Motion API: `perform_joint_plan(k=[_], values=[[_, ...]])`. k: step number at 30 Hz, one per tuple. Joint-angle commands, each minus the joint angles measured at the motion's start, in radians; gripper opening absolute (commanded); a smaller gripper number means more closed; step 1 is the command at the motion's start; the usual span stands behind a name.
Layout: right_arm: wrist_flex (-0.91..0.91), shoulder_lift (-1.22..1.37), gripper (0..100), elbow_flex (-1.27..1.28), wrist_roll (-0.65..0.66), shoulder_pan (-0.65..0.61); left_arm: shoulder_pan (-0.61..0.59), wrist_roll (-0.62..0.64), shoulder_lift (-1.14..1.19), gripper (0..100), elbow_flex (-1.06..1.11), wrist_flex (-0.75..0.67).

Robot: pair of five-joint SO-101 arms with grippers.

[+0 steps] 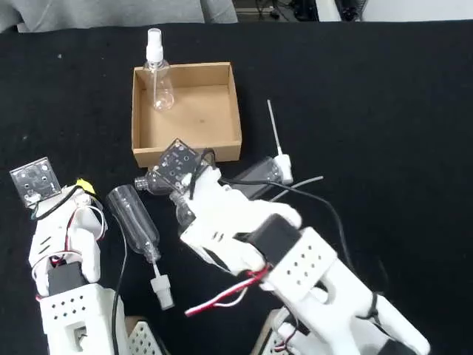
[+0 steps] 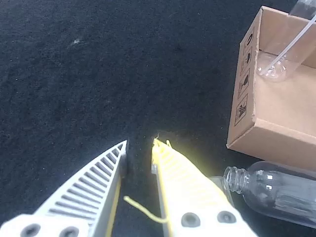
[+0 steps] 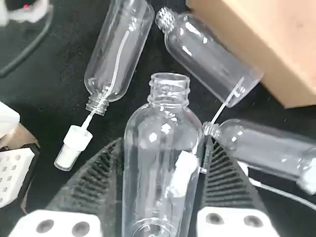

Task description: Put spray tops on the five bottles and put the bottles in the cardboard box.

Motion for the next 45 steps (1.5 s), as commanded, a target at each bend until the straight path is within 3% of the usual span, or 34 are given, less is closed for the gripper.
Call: perform_joint_plan(k=[1, 12, 21, 30, 39, 45], values=[[0.003, -0.077, 11.7, -0.007, 0.020, 0.080, 0.001, -0.008, -0.012, 8, -0.013, -0.005], [-0.002, -0.209, 11.7, -0.001, 0.020, 0.249, 0.001, -0.008, -0.012, 8, -0.013, -0.005], [-0.155, -0.355, 11.6, 0.151, 0.020, 0.336, 0.001, -0.009, -0.012, 8, -0.013, -0.005], [-0.163, -0.450, 11.6, 0.170, 0.018, 0.446, 0.001, -0.009, -0.012, 8, -0.013, 0.000], [-0.316, -0.524, 11.6, 0.260, -0.083, 0.661, 0.044, -0.009, -0.012, 8, -0.013, 0.002], [-0.411, -0.549, 11.6, 0.321, -0.114, 0.740, 0.045, -0.009, -0.012, 8, -0.013, 0.003]])
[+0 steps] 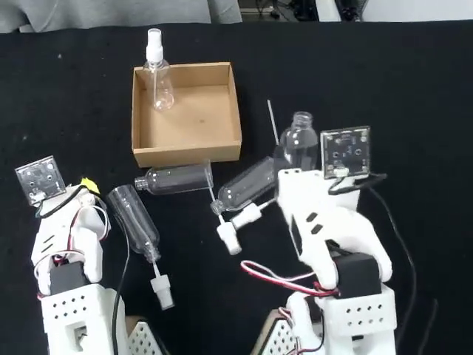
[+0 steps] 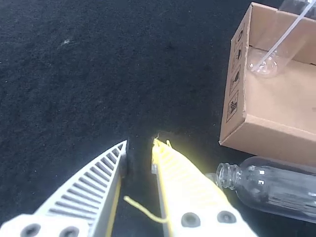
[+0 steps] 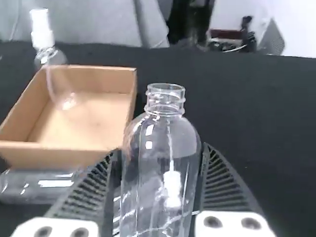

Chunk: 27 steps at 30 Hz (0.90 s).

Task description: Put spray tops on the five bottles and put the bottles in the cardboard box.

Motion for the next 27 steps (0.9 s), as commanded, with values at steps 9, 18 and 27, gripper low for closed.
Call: perform_joint_plan(k=[9, 18, 27], values=[[-0.238, -0.025, 11.6, 0.127, -0.011, 0.106, 0.015, -0.043, -0.012, 8, -0.013, 0.006], [-0.249, -0.021, 11.6, 0.136, -0.011, 0.106, 0.019, -0.061, -0.011, 13, -0.179, 0.284], [-0.249, -0.018, 11.6, 0.136, -0.009, 0.106, 0.050, -0.068, -0.002, 15, -0.245, 0.338]])
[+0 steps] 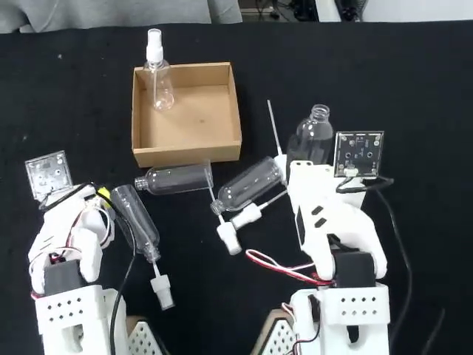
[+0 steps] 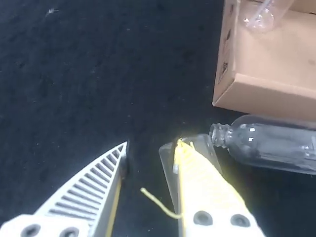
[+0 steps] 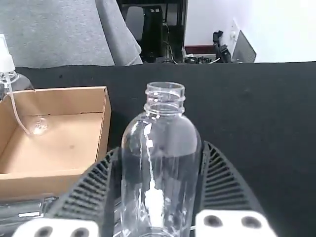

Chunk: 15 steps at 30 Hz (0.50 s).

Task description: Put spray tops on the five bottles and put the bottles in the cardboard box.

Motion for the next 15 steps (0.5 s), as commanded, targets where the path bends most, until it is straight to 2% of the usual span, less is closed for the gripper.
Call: perform_joint_plan(k=[1, 8, 11, 15], values=[[-0.035, -0.015, 11.6, -0.005, -0.003, 0.017, 0.012, -0.006, -0.002, 15, -0.101, 0.032], [-0.035, -0.013, 11.6, -0.005, 0.000, 0.015, 0.045, -0.017, 0.012, 16, -0.200, 0.133], [-0.035, -0.013, 11.6, -0.005, 0.002, 0.015, 0.108, -0.044, 0.086, 17, -0.231, 0.149], [-0.035, -0.013, 11.6, -0.005, 0.002, 0.015, 0.133, -0.048, 0.232, 17, -0.302, 0.176]])
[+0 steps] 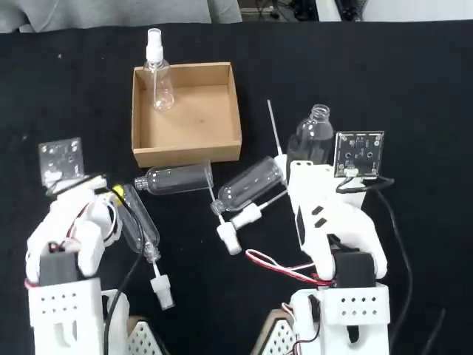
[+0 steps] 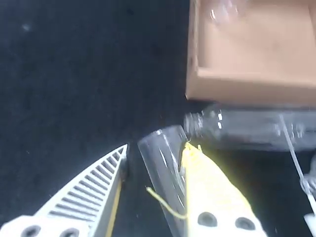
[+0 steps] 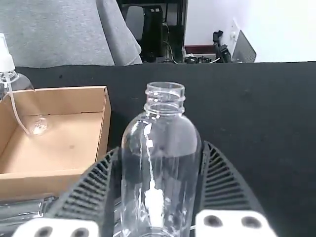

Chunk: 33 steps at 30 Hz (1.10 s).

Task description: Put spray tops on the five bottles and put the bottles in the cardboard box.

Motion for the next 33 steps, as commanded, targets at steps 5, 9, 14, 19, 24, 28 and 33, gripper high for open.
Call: perform_joint_plan(k=[5, 9, 14, 19, 24, 28, 33], values=[[-0.035, -0.013, 11.6, -0.005, 0.002, 0.015, 0.030, -0.014, 0.229, 17, -0.137, 0.018], [-0.035, -0.013, 11.6, -0.005, 0.002, 0.015, 0.030, -0.041, 0.318, 17, -0.183, 0.055], [-0.044, -0.016, 11.6, 0.005, 0.003, 0.014, 0.068, -0.055, 0.431, 17, -0.338, 0.238], [-0.051, -0.013, 11.6, 0.005, 0.003, 0.015, 0.163, -0.048, 0.565, 17, -0.453, 0.382], [-0.051, -0.013, 11.6, 0.005, 0.003, 0.017, 0.182, -0.012, 0.692, 17, -0.496, 0.416], [-0.051, -0.013, 11.6, 0.005, 0.003, 0.015, 0.196, 0.032, 0.773, 17, -0.496, 0.414], [-0.051, -0.013, 11.6, 0.005, 0.003, 0.015, 0.252, 0.037, 0.825, 17, -0.487, 0.416]])
